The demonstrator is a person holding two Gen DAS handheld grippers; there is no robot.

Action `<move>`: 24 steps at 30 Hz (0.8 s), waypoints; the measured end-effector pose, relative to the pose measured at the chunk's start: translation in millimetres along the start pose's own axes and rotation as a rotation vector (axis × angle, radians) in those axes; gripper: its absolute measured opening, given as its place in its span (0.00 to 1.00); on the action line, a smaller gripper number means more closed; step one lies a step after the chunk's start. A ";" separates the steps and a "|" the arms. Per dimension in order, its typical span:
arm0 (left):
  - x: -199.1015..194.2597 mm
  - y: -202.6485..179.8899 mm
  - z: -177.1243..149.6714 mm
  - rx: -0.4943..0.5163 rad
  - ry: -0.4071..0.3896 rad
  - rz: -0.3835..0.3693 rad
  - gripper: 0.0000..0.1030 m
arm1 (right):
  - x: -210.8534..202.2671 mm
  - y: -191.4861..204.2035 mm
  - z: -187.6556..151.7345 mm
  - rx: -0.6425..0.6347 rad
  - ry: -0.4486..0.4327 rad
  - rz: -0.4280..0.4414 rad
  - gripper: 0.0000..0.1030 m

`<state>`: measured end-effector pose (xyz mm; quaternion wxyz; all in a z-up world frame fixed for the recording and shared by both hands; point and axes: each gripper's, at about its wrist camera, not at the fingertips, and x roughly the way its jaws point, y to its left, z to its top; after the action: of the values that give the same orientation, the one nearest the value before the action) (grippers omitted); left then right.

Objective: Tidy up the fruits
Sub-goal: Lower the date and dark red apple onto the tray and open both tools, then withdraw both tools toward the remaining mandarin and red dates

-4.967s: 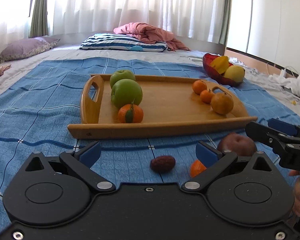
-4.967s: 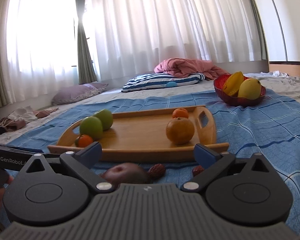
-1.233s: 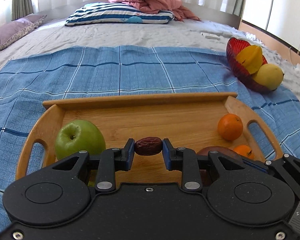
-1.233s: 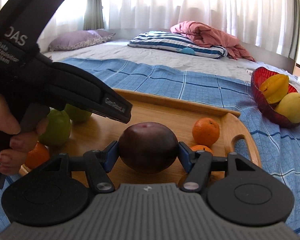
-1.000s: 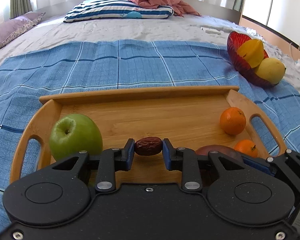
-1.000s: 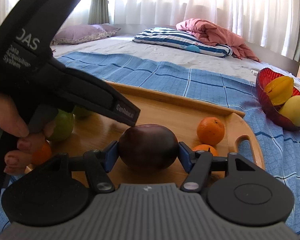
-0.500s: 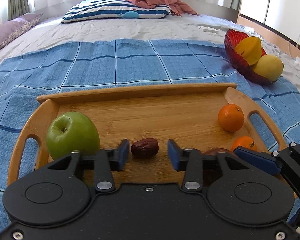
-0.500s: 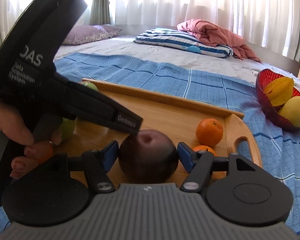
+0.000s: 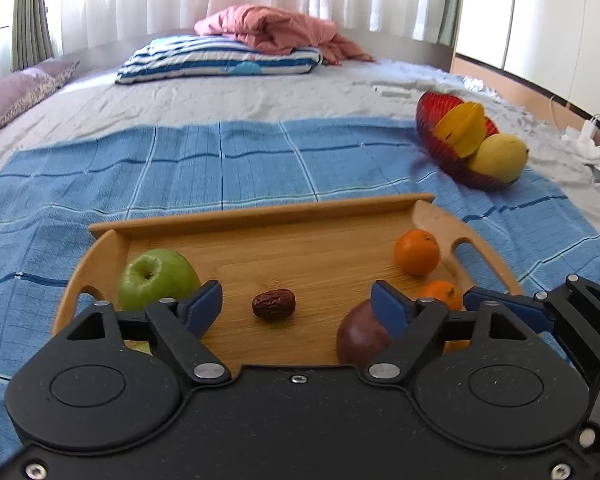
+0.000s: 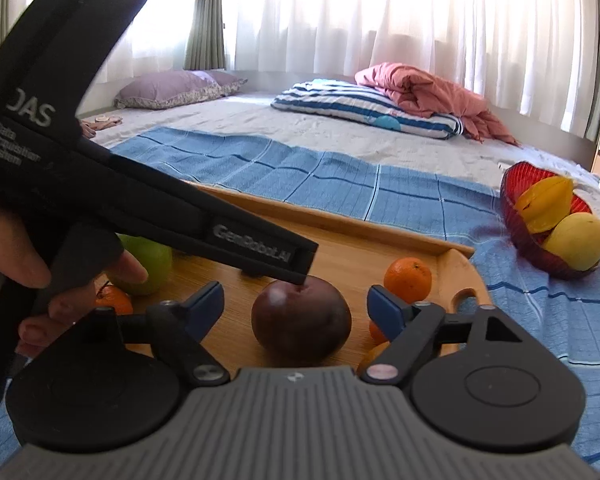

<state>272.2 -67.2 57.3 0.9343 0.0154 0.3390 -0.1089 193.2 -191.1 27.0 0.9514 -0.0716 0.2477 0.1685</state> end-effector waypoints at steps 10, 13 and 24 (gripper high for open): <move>-55.7 -4.5 -23.7 0.026 -0.082 -0.001 0.91 | -38.1 -0.8 -9.7 -0.007 -0.053 -0.023 0.94; -70.5 -5.3 -35.5 0.029 -0.096 -0.006 0.92 | -50.8 -0.6 -16.9 -0.015 -0.068 -0.036 0.97; -116.4 -10.9 -89.9 0.029 -0.149 -0.010 0.95 | -85.9 -8.3 -49.1 0.016 -0.115 -0.081 1.00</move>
<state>126.3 -46.1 62.8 0.9562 0.0194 0.2668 -0.1193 103.7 -234.1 27.5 0.9706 -0.0644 0.1909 0.1318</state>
